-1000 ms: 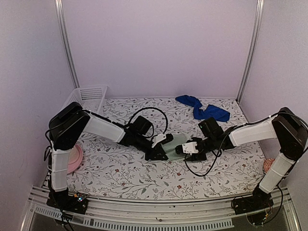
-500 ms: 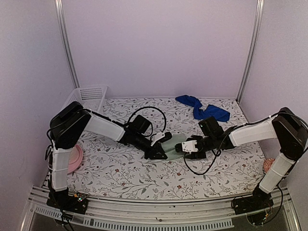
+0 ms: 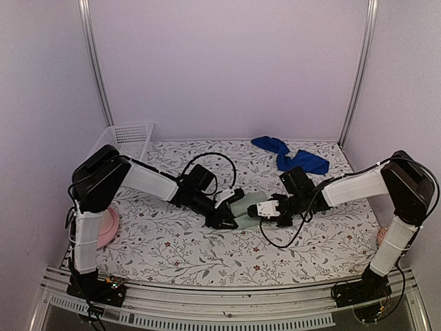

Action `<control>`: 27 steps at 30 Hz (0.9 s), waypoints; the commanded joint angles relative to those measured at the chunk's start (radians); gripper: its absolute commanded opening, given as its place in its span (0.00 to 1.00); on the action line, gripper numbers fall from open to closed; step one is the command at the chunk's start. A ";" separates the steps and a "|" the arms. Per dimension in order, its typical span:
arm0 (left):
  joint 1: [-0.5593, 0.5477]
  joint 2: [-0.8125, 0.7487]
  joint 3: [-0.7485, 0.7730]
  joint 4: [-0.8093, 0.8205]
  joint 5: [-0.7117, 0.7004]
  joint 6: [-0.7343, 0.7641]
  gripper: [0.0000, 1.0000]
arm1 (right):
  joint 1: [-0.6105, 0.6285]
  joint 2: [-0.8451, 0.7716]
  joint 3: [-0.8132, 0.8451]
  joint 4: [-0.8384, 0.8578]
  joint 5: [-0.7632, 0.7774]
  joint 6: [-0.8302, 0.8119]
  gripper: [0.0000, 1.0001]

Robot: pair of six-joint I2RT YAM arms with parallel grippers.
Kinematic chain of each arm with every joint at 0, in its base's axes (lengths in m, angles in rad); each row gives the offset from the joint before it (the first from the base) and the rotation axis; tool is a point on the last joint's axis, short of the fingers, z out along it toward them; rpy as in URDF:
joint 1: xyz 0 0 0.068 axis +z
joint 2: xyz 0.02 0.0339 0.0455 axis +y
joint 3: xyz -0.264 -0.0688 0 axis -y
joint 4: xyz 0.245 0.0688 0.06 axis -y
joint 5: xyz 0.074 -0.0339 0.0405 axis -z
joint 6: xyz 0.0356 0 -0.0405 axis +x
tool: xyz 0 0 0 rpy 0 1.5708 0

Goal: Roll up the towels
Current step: Roll the towel at the center of the board.

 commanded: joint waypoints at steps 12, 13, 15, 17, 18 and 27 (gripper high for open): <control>0.008 -0.243 -0.277 0.228 -0.308 -0.018 0.78 | -0.025 0.093 0.158 -0.351 -0.086 0.061 0.12; -0.005 -0.260 -0.295 0.253 -0.337 -0.007 0.79 | -0.033 0.104 0.177 -0.381 -0.106 0.068 0.12; -0.051 -0.281 -0.317 0.281 -0.409 0.034 0.81 | -0.048 0.124 0.215 -0.440 -0.143 0.078 0.12; -0.096 -0.288 -0.336 0.308 -0.499 0.071 0.82 | -0.059 0.150 0.252 -0.499 -0.177 0.086 0.12; -0.115 -0.287 -0.343 0.325 -0.547 0.087 0.83 | -0.062 0.162 0.270 -0.527 -0.191 0.090 0.12; -0.228 -0.345 -0.453 0.514 -0.725 0.187 0.84 | -0.063 0.264 0.421 -0.756 -0.297 0.109 0.15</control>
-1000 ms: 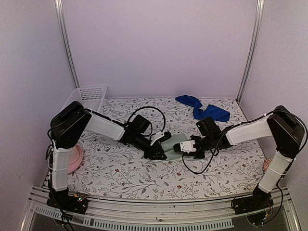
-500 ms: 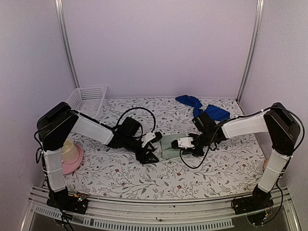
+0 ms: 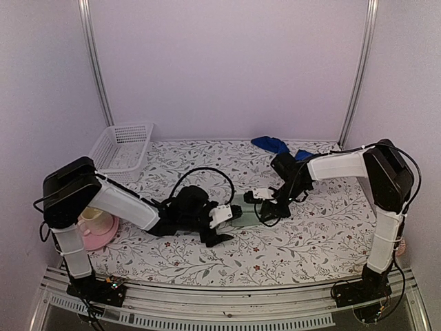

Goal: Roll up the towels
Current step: Roll the towel at the center of the board.

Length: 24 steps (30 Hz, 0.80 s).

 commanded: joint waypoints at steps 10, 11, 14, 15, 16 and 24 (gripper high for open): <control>-0.162 -0.031 -0.099 0.300 -0.288 0.235 0.79 | 0.003 0.135 0.123 -0.365 -0.149 0.018 0.16; -0.170 -0.028 -0.099 0.300 -0.284 0.241 0.78 | 0.004 0.137 0.125 -0.368 -0.152 0.020 0.16; -0.178 -0.019 -0.089 0.280 -0.265 0.246 0.74 | 0.002 0.153 0.134 -0.390 -0.160 0.017 0.16; -0.181 -0.014 -0.084 0.266 -0.260 0.249 0.73 | 0.000 0.160 0.139 -0.401 -0.165 0.015 0.16; -0.181 -0.009 -0.079 0.256 -0.252 0.252 0.72 | -0.001 0.165 0.143 -0.411 -0.170 0.010 0.17; -0.195 0.038 -0.044 0.201 -0.225 0.267 0.64 | -0.020 0.179 0.149 -0.421 -0.173 0.011 0.17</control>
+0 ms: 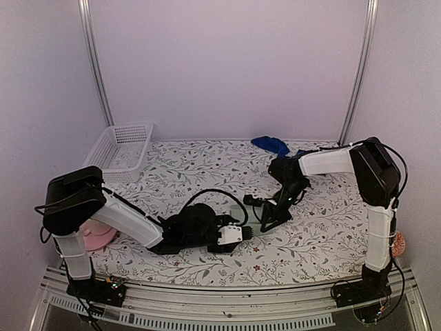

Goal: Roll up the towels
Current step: Roll the towel at the center of the board.

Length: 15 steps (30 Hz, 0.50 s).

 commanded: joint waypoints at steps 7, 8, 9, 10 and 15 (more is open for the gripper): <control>-0.018 0.058 0.047 -0.033 -0.006 0.016 0.59 | -0.009 0.045 -0.008 -0.072 0.021 -0.005 0.18; -0.017 0.061 0.049 -0.035 -0.008 0.017 0.56 | -0.010 0.046 -0.008 -0.072 0.022 -0.006 0.18; -0.017 0.068 0.052 -0.038 -0.009 0.018 0.54 | -0.010 0.046 -0.008 -0.073 0.022 -0.006 0.18; -0.018 0.072 0.055 -0.041 -0.009 0.020 0.52 | -0.010 0.048 -0.008 -0.073 0.022 -0.008 0.18; -0.022 0.078 0.072 -0.065 -0.008 0.021 0.29 | -0.013 0.052 -0.007 -0.078 0.018 -0.010 0.18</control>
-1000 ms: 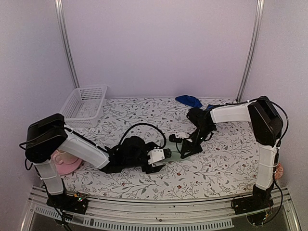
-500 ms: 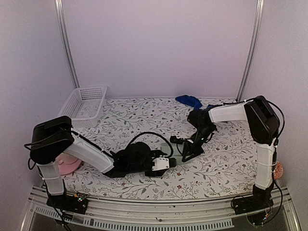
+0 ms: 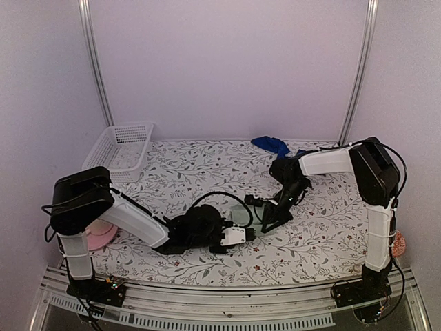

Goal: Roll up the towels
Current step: Roll the towel at the center of the board.

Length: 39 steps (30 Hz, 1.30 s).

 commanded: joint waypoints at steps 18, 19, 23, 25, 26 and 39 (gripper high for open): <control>0.081 0.083 0.199 -0.366 0.262 -0.160 0.00 | -0.005 -0.280 -0.241 0.300 0.191 -0.027 0.50; 0.093 0.085 0.209 -0.381 0.286 -0.180 0.00 | -0.005 -0.294 -0.259 0.330 0.209 -0.028 0.51; 0.141 0.087 0.243 -0.427 0.386 -0.242 0.00 | -0.005 -0.355 -0.339 0.466 0.254 -0.030 0.57; 0.173 0.091 0.265 -0.452 0.431 -0.274 0.00 | -0.005 -0.380 -0.371 0.521 0.263 -0.035 0.58; 0.182 0.095 0.271 -0.459 0.455 -0.290 0.00 | -0.004 -0.393 -0.386 0.547 0.263 -0.037 0.58; 0.264 0.210 0.396 -0.578 0.619 -0.402 0.00 | 0.006 -0.609 -0.610 0.797 0.176 -0.164 0.70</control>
